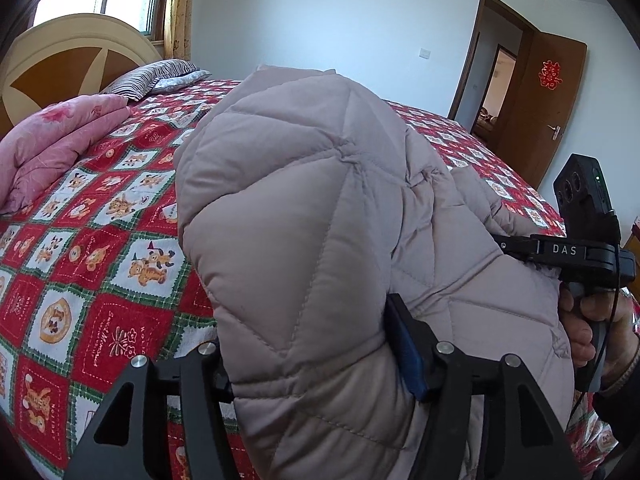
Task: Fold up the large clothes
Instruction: 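Carry the held jacket bundle with both grippers toward the pillows, then lower the jacket bundle onto the quilt and open both grippers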
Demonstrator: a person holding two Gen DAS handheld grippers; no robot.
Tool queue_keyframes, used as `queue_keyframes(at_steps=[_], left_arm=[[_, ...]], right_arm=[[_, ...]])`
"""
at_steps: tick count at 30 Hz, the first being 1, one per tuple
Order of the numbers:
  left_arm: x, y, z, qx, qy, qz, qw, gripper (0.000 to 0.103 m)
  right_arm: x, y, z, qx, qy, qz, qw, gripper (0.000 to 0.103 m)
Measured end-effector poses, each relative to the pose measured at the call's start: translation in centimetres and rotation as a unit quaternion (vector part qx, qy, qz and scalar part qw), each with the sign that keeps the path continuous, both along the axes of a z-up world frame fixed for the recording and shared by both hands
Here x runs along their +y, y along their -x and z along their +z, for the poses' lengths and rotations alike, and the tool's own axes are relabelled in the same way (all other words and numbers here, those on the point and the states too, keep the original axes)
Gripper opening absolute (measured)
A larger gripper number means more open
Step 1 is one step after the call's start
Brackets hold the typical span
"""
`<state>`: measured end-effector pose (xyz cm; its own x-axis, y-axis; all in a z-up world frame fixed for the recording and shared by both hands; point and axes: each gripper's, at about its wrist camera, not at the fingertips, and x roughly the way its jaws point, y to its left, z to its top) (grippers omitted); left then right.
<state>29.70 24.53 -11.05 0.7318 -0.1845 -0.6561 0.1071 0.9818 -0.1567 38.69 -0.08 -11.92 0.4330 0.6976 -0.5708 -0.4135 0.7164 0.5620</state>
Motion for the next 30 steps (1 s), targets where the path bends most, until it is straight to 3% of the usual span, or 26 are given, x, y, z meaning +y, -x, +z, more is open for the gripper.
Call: queue_keyframes(at_steps=[5,13,21,26,30], left_arm=[[0.3,-0.1,-0.6,0.002,-0.01,0.013,0.9999,0.081],[0.8,-0.3,-1.3,-0.003,-0.018,0.035,0.9992,0.097],[0.3,0.2,-1.0,-0.011,-0.032,0.052,0.9981,0.098],[-0.2,0.8,-0.3,-0.015,-0.051,0.06,0.9968,0.098],[-0.4,1.4,0.2,-0.017,-0.059,0.062,0.9962,0.098]], right_arm=[[0.2,-0.3,-0.4,0.004,0.008,-0.001,1.0,0.024],[0.3,-1.0,-1.4,0.016,0.017,-0.005,1.0,0.027],[0.4,-1.3,-1.6,0.016,0.042,-0.015,0.999,0.037],[-0.4,-1.8,-2.1,0.033,0.043,-0.029,0.998,0.061],[-1.0,-1.9,-2.0,0.039,0.042,-0.038,0.998,0.067]])
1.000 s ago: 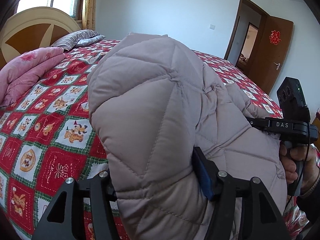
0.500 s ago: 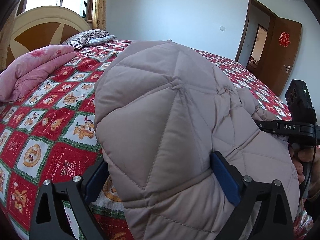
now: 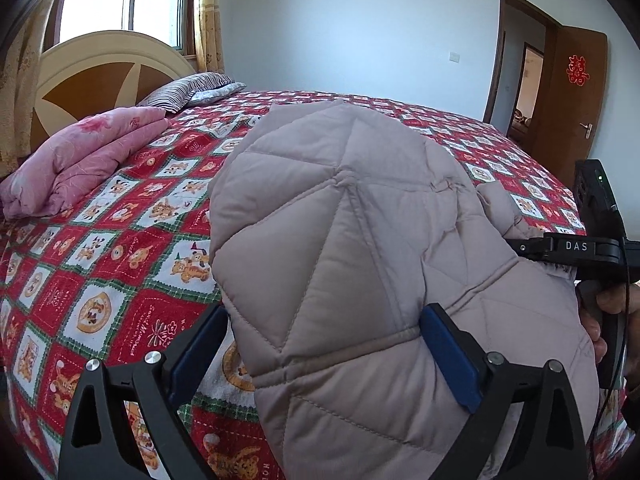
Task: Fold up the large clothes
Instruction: 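Lower the jacket bundle onto the quilt and open both grippers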
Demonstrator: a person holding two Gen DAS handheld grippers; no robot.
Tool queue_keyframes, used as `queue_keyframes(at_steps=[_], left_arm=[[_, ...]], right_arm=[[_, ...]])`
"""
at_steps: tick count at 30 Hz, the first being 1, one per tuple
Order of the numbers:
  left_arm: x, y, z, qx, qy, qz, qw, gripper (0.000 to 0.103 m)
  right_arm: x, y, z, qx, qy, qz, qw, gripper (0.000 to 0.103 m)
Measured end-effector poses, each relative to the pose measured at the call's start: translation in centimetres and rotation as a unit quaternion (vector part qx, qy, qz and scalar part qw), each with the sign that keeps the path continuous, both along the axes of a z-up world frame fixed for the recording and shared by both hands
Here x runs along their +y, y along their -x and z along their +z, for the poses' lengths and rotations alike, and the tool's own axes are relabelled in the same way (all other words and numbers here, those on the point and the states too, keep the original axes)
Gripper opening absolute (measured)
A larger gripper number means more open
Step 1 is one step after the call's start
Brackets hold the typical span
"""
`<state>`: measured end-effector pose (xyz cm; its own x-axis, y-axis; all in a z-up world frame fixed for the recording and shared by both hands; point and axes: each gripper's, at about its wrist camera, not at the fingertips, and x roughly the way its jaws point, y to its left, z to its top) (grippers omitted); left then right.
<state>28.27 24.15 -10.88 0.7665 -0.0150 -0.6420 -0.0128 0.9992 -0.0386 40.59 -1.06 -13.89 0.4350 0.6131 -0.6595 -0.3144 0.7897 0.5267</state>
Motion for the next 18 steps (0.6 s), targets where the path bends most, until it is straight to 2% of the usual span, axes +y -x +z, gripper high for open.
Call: queue_keyframes(at_steps=[6,9,13,18], left_arm=[[-0.6,2.5,2.4,-0.029,-0.035,-0.003,0.999,0.098],[-1.0,4.5,3.9,-0.053,-0.045,-0.003,0.9976,0.098],[-1.5,7.4,5.6,-0.081,-0.04,-0.006,0.9959,0.098],[-1.8,9.7,7.0,-0.106,-0.02,-0.009,0.9941,0.098]], right_arm=[[-1.5,2.8,3.2,-0.041,-0.005,-0.029,0.999,0.07],[-1.6,5.4,5.2,-0.077,0.0,-0.035,0.996,0.071],[-1.4,9.5,7.8,-0.128,0.018,-0.045,0.991,0.078],[-1.0,13.2,9.8,-0.173,0.019,-0.049,0.984,0.082]])
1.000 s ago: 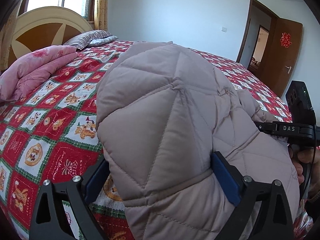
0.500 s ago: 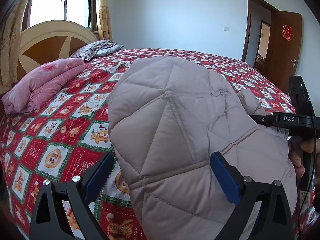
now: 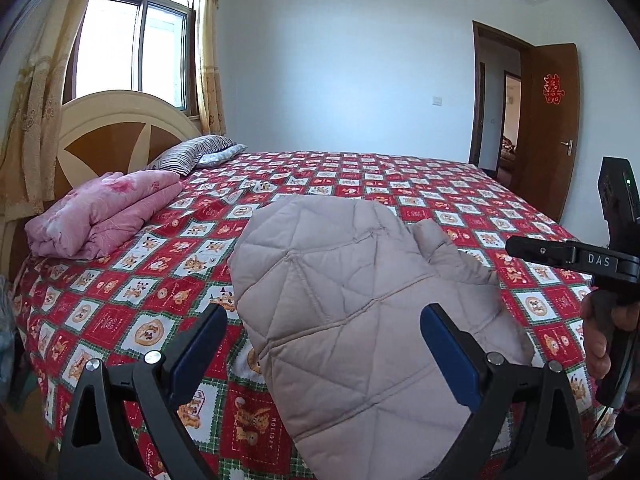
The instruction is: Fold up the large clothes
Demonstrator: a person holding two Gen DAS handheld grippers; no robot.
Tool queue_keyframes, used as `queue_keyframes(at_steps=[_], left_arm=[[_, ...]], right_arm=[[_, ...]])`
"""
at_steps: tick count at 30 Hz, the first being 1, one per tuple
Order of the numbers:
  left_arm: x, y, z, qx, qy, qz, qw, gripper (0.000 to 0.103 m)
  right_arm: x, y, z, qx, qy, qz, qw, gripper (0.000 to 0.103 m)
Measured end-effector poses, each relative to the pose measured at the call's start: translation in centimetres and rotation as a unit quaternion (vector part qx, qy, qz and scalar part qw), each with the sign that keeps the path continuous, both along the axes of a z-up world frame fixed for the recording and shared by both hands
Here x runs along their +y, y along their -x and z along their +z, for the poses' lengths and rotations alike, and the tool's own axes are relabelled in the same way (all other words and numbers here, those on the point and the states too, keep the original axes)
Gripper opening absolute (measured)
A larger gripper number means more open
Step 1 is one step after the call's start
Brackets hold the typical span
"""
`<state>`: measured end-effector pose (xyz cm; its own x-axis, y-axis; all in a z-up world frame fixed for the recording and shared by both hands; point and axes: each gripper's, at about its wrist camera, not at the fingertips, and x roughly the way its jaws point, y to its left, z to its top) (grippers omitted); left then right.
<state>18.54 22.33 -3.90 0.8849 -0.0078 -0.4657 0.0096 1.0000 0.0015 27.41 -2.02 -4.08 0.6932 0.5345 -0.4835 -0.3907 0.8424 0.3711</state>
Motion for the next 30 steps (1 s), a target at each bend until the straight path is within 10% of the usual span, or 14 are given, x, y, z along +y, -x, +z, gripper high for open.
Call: queue_keyframes(at_steps=[30], left_arm=[[-1.0,2.3,2.1,-0.04,0.006,-0.013,0.9991,0.098]], right_arm=[[0.4,4.4,1.2,-0.039,0.013,-0.003,0.999,0.087]])
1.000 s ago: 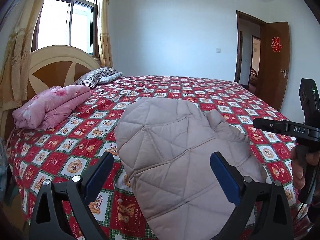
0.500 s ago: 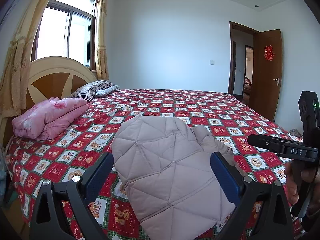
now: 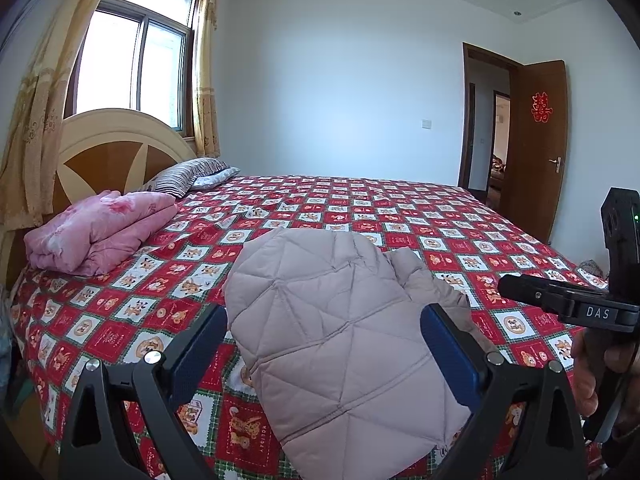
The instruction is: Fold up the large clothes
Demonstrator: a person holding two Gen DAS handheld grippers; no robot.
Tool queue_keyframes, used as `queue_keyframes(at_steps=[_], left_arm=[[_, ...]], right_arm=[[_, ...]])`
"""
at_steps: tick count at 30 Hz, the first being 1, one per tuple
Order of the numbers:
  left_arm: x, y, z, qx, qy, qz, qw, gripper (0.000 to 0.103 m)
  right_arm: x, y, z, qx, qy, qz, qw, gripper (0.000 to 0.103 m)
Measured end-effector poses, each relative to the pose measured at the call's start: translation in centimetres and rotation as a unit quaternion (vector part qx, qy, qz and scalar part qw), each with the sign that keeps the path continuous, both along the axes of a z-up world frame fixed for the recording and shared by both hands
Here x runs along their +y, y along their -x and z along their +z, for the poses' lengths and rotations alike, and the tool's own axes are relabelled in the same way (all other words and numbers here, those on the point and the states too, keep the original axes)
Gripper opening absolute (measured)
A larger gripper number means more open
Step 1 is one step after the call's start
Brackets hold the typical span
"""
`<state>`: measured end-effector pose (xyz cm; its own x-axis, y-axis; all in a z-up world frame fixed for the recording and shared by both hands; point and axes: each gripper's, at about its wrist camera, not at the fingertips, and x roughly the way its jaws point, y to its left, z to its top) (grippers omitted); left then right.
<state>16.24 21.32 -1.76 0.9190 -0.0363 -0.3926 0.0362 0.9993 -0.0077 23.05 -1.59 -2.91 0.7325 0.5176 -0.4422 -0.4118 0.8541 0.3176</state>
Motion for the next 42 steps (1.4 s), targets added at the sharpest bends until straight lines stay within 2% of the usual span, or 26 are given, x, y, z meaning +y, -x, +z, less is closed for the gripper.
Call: queue_keyframes(at_steps=[28,37,42], left_arm=[[0.37,-0.38,-0.36,0.007,0.002,0.008,0.9999,0.098],[0.2,-0.61,-0.51,0.012,-0.005,0.007,0.9999,0.098],[0.0,-0.37,-0.25,0.0,-0.018,0.018,0.9997,0.098]], right_arm=[[0.29,0.34,-0.17,0.001,0.0,0.006,1.0,0.087],[0.52,0.57,-0.21,-0.001,0.0,0.008,1.0,0.087],[0.63,0.7,-0.15,-0.001,0.003,0.012,1.0,0.087]])
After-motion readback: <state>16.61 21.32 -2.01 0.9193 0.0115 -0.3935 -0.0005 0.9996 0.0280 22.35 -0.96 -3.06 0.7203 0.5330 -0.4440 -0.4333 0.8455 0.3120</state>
